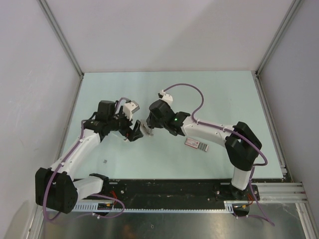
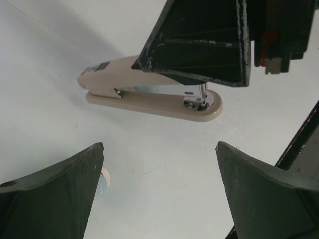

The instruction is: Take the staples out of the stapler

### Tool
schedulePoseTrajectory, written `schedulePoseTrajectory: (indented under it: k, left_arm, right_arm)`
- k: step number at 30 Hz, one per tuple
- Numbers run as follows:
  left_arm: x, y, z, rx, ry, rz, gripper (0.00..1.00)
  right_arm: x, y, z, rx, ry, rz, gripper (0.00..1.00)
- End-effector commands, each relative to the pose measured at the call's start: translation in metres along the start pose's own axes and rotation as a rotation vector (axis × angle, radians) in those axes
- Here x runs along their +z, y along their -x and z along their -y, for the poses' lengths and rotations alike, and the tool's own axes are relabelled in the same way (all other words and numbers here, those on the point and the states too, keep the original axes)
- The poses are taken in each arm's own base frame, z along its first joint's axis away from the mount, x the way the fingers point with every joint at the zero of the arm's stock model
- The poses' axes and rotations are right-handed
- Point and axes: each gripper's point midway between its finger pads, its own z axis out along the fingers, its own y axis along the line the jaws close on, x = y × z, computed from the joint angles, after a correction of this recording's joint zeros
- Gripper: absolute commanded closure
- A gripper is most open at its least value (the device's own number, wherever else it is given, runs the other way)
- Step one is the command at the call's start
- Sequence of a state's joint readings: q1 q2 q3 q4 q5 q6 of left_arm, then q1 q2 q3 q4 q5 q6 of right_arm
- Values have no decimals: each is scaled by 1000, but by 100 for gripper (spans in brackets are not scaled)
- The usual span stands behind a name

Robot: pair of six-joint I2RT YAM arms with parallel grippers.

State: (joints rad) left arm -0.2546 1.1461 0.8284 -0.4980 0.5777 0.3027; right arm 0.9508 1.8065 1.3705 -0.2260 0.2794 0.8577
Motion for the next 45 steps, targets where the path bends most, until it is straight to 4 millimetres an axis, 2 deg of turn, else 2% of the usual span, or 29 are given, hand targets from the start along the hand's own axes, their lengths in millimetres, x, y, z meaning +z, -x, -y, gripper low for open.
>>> schedulePoseTrajectory:
  k: [1, 7, 14, 17, 21, 25, 37, 40, 45]
  left_arm:
    - [-2, 10, 7, 13, -16, 48, 1]
    - [-9, 15, 4, 35, 19, 71, 0]
    - [-19, 20, 3, 65, 50, 102, 1]
    - [-23, 23, 5, 73, 54, 116, 1]
    - [-25, 24, 5, 75, 63, 124, 1]
    - [-28, 26, 6, 80, 71, 135, 1]
    - [-33, 20, 11, 85, 75, 146, 1]
    - [-34, 20, 12, 88, 73, 150, 1]
    - [-33, 16, 12, 90, 73, 142, 1]
  right_arm:
    - [-1, 14, 2, 4, -42, 90, 100]
    - [2, -10, 40, -124, -194, 36, 100]
    - [1, -55, 51, -183, -203, -144, 100]
    - [2, -74, 56, -188, -204, -228, 93]
    - [4, -89, 57, -193, -196, -309, 77]
    - [8, -94, 59, -213, -219, -361, 66]
    - [20, -92, 63, -273, -281, -414, 53]
    - [20, -89, 60, -271, -272, -405, 52]
    - [20, -83, 56, -267, -256, -379, 59]
